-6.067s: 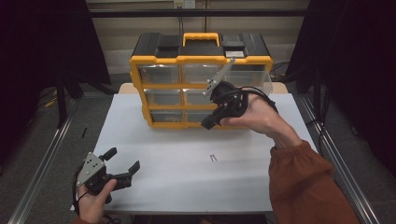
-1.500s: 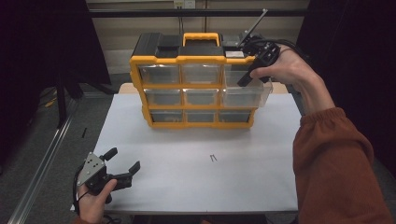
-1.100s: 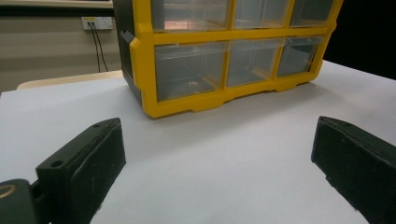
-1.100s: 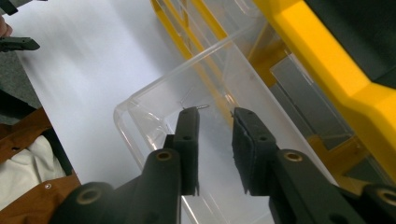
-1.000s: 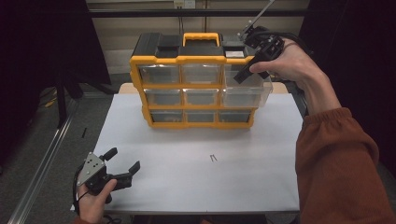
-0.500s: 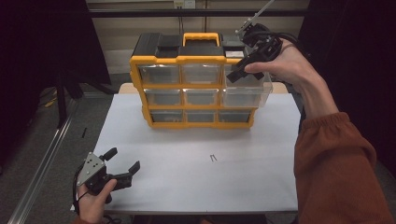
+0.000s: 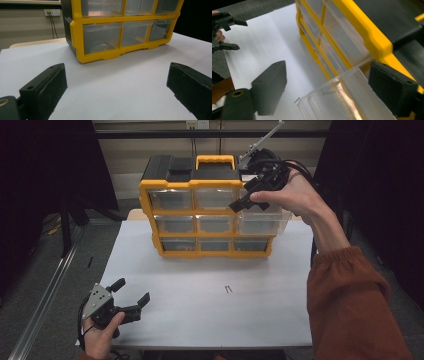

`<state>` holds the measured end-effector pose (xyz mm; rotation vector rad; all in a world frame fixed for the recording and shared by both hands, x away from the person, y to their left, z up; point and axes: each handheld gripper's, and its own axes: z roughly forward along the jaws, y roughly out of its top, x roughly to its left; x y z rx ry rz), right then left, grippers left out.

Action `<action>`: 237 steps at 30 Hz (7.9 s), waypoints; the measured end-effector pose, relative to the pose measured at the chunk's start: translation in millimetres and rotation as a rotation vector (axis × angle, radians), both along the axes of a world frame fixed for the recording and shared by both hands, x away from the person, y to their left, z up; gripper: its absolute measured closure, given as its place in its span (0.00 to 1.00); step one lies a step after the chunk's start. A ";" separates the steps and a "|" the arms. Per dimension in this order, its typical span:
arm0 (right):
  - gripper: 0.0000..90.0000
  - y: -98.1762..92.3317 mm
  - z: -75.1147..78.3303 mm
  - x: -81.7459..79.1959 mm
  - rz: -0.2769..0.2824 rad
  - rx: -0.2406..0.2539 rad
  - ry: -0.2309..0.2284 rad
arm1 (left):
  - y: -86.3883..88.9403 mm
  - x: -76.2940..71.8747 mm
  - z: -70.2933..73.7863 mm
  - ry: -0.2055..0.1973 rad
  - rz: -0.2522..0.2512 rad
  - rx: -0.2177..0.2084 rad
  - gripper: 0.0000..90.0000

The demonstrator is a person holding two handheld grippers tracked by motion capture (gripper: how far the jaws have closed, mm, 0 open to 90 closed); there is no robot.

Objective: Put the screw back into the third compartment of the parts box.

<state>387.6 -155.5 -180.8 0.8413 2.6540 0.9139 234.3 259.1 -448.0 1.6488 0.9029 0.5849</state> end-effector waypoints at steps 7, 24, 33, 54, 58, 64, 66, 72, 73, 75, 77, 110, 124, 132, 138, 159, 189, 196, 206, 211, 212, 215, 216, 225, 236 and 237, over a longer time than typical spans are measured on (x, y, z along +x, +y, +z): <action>0.09 18.7 -5.5 -4.1 0.033 -0.003 -0.016 | -0.2 -0.1 0.0 0.000 0.000 0.000 0.03; 0.04 57.7 -23.0 -15.3 0.147 0.003 -0.011 | 0.1 0.2 0.1 -0.002 -0.002 0.006 0.03; 0.06 77.8 -38.1 -27.5 0.206 -0.006 -0.020 | 0.3 0.0 -0.1 -0.001 -0.002 -0.001 0.03; 0.09 94.3 -97.0 -51.6 0.269 -0.035 0.011 | -0.2 -0.1 0.0 -0.004 -0.002 0.005 0.03; 0.09 94.2 -113.1 -54.1 0.257 -0.055 0.020 | -0.6 0.0 -0.1 -0.001 -0.005 0.003 0.03; 0.09 95.2 -140.4 -54.8 0.266 -0.071 0.056 | -0.6 -0.2 0.0 -0.002 -0.005 0.003 0.03; 0.08 95.4 -148.9 -54.9 0.265 -0.079 0.069 | 0.0 -0.2 0.1 -0.002 -0.003 0.005 0.03; 0.09 90.1 -170.9 -53.8 0.248 -0.100 0.096 | 0.0 -0.1 0.1 -0.003 -0.002 0.006 0.03; 0.09 88.8 -174.8 -53.1 0.244 -0.101 0.104 | 0.0 0.0 0.1 -0.004 -0.003 0.007 0.03; 0.09 86.6 -183.3 -52.2 0.238 -0.117 0.120 | -0.2 -0.2 0.1 -0.004 -0.002 0.005 0.03; 0.09 84.7 -192.4 -51.3 0.226 -0.132 0.144 | -0.3 -0.3 0.0 -0.004 0.000 0.005 0.03; 0.48 45.9 -263.1 -12.3 0.104 -0.330 0.415 | -0.7 0.0 -0.3 0.000 -0.006 0.005 0.03; 0.72 51.4 -269.4 -12.6 0.113 -0.375 0.429 | -0.4 0.0 -0.3 0.002 -0.005 0.004 0.03; 0.79 49.4 -271.1 -13.0 0.115 -0.391 0.431 | -0.4 0.0 -0.3 0.001 -0.006 0.007 0.03; 0.82 49.8 -270.8 -12.8 0.106 -0.393 0.445 | -0.7 0.0 -0.4 0.004 -0.005 0.003 0.03; 0.91 46.8 -273.6 -12.9 0.082 -0.405 0.451 | -0.5 0.5 -0.6 0.006 -0.006 0.003 0.03; 0.95 51.5 -266.2 -11.9 0.116 -0.381 0.439 | -0.6 0.2 -0.5 0.004 -0.005 0.005 0.03; 0.95 47.3 -256.5 -14.3 0.111 -0.326 0.428 | -0.8 0.1 -0.5 0.003 -0.004 0.004 0.03; 0.95 51.6 -242.5 -21.3 0.133 -0.292 0.387 | -1.0 0.0 -0.4 0.001 -0.006 0.006 0.03; 0.95 57.9 -233.3 -25.2 0.153 -0.285 0.367 | -1.0 0.0 -0.5 0.004 -0.005 0.002 0.03; 0.95 59.5 -230.8 -26.7 0.146 -0.289 0.357 | -1.1 0.0 -0.5 0.003 -0.005 0.003 0.03; 0.95 62.2 -225.9 -28.4 0.159 -0.264 0.366 | -1.3 -0.1 -0.4 0.003 -0.006 0.000 0.03; 0.95 62.6 -223.6 -28.7 0.160 -0.268 0.359 | -1.2 0.0 -0.4 0.002 -0.005 0.002 0.03; 0.95 71.5 -215.0 -30.2 0.180 -0.253 0.344 | -8.3 3.7 0.0 -0.005 -0.020 -0.007 0.03; 0.95 75.7 -200.1 -33.8 0.203 -0.217 0.317 | -8.1 5.9 -0.1 -0.005 -0.026 -0.020 0.03; 0.95 76.2 -197.8 -34.7 0.202 -0.216 0.316 | -8.5 5.9 -0.2 -0.002 -0.025 -0.023 0.03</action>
